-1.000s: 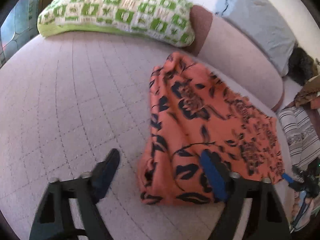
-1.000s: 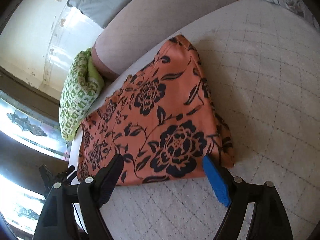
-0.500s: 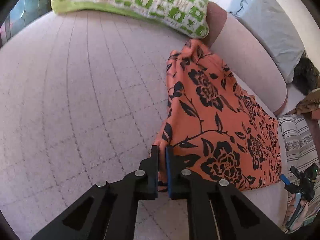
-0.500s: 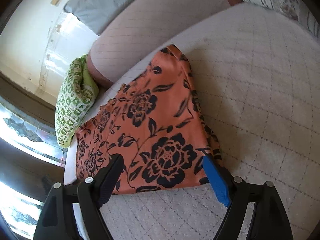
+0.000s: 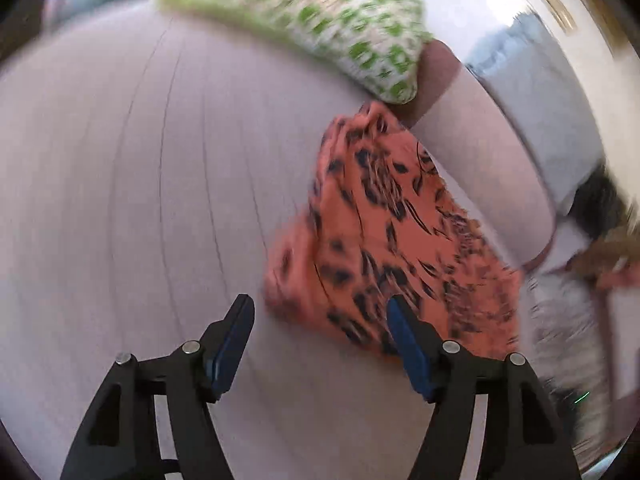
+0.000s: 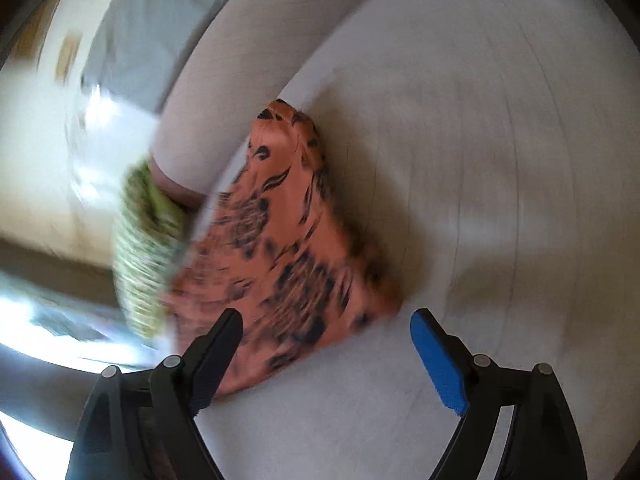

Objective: Fold small clothes

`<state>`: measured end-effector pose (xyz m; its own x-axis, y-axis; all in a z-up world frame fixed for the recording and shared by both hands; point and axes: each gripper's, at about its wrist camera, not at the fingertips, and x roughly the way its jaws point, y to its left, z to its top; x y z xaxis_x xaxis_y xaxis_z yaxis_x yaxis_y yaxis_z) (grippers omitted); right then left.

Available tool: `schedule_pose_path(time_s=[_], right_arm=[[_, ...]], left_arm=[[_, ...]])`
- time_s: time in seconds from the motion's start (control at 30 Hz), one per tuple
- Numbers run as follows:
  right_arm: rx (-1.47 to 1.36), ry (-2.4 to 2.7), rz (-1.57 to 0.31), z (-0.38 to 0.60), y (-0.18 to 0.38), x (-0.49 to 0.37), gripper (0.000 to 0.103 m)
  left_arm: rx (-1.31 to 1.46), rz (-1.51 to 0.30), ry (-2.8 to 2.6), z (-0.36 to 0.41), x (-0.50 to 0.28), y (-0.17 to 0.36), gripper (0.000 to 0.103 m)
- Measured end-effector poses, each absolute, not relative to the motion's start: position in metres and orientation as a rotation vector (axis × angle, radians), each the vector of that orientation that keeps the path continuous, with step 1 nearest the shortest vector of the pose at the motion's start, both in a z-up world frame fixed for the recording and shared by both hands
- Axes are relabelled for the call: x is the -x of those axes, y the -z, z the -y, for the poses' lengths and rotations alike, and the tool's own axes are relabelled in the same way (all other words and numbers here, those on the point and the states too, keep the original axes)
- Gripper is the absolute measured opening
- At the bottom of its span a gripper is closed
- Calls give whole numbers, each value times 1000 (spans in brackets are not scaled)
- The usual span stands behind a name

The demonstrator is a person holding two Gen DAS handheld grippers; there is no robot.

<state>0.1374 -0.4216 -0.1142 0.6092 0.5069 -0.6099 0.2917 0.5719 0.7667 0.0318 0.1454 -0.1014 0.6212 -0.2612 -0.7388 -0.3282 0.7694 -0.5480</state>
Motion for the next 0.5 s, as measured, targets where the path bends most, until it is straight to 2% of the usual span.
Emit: schedule_pose_path(time_s=[0.1, 0.27, 0.33, 0.37, 0.4, 0.43, 0.5], right_arm=[[-1085, -211, -953, 402, 126, -139, 88], [-1209, -96, -875, 391, 139, -159, 88], [-1235, -54, -833, 393, 138, -164, 82], [-1230, -30, -857, 391, 141, -168, 63], [-1213, -11, -888, 389, 144, -173, 36], [-1194, 17, -912, 388, 148, -177, 23], [-1171, 19, -934, 387, 153, -181, 15]], left_arm=[[738, -933, -36, -120, -36, 114, 70], [772, -878, -128, -115, -57, 121, 78], [815, -877, -152, -121, -61, 123, 77], [809, -888, -169, -123, -65, 123, 53], [791, -910, -195, -125, -71, 126, 22], [824, -955, -182, -131, -78, 134, 9], [872, -974, -169, -138, -80, 135, 9]])
